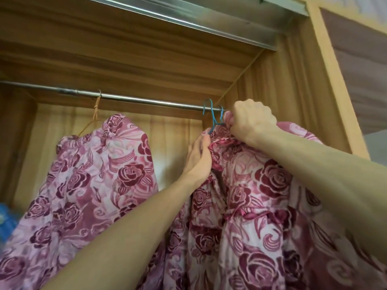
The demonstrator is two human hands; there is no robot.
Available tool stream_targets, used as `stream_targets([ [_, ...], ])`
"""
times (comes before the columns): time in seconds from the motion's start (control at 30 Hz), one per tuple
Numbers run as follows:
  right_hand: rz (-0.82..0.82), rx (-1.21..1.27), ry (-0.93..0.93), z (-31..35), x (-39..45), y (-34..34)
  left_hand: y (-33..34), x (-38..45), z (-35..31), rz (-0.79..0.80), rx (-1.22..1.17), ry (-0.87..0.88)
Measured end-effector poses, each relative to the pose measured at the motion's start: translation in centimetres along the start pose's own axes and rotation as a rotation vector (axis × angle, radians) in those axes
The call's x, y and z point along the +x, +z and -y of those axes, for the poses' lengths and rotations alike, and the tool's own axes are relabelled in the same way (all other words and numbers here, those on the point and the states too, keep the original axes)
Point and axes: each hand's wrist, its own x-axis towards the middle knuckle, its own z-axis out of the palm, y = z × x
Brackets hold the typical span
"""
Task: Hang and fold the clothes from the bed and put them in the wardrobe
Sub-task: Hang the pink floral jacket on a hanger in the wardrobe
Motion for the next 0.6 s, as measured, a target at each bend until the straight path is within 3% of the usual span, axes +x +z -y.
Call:
stream_targets([
  [0.2,-0.008,0.1,0.041,1.5,3.8,3.1,-1.2,3.3,0.8,0.011,-0.065,0.022],
  [0.6,-0.003,0.161,0.163,3.9,7.3,4.1,-4.0,6.4,2.3,0.049,0.024,-0.044],
])
